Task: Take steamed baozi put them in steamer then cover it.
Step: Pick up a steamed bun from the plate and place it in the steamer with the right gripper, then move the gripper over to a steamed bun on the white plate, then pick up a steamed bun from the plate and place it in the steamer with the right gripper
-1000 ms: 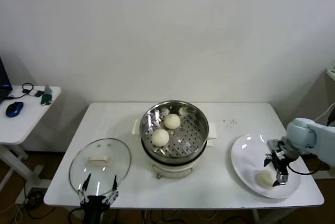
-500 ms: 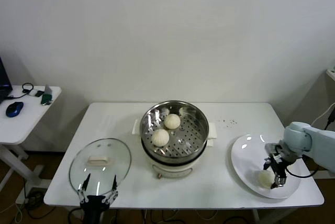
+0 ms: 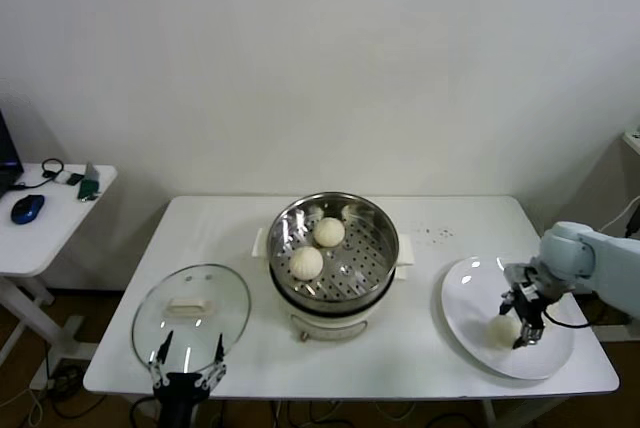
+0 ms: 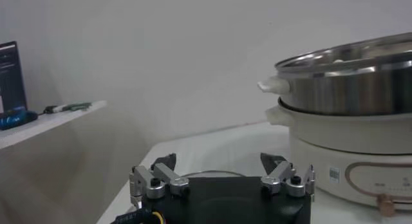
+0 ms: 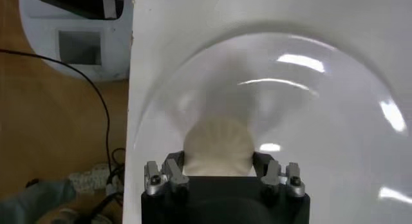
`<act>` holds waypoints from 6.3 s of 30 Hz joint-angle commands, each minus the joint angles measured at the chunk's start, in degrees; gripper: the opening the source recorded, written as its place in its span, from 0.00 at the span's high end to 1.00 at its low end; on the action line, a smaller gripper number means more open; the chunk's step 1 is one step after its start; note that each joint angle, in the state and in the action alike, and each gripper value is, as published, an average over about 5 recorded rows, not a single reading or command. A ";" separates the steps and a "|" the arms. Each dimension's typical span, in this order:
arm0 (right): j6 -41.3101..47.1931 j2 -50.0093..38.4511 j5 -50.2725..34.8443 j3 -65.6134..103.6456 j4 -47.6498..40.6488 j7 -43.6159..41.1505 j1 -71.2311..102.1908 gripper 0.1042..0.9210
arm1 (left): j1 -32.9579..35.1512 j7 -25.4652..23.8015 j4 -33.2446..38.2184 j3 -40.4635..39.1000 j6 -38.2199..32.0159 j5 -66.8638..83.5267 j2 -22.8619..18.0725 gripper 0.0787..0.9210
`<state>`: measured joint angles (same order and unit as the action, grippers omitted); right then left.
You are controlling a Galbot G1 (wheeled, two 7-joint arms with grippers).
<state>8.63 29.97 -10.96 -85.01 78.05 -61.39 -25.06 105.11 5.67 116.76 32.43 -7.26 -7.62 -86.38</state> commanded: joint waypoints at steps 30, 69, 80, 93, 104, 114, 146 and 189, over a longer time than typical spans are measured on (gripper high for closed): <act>-32.32 45.90 11.01 -1.08 4.35 -7.88 -21.32 0.28 | 0.91 -0.08 0.11 -0.18 -0.04 0.37 0.80 0.12; -30.69 48.61 10.29 -3.89 2.09 -10.97 -14.70 0.13 | 1.20 0.04 -0.72 0.86 -0.52 2.57 1.17 0.12; -29.25 40.60 7.14 -2.04 2.19 -11.04 -20.82 0.12 | 1.17 0.09 -0.61 0.91 -0.66 2.69 1.20 0.12; -6.64 16.81 -12.57 -11.56 1.09 -1.31 -26.49 0.12 | 0.30 0.05 -0.43 0.67 -0.52 2.62 1.64 0.12; 0.89 -0.92 -7.24 -4.06 1.07 1.77 -15.05 0.12 | -0.68 0.06 -0.47 1.25 -0.22 3.08 1.45 0.12; -1.07 -8.50 4.08 15.23 -3.88 -1.72 8.29 0.12 | -0.10 0.00 -0.21 2.13 -0.17 3.08 1.35 0.12; -6.36 -1.88 15.78 33.34 -18.69 -1.87 26.95 0.12 | 0.17 0.19 -1.31 2.17 0.22 1.92 0.41 0.12; 2.52 6.74 -19.61 -2.41 -14.81 2.03 -13.93 0.23 | 0.54 0.17 -0.46 0.59 -0.03 1.11 -0.07 0.12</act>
<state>6.72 30.98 -9.24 -64.69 61.37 -61.56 -12.63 105.61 5.87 116.13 33.30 -7.22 -6.45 -86.44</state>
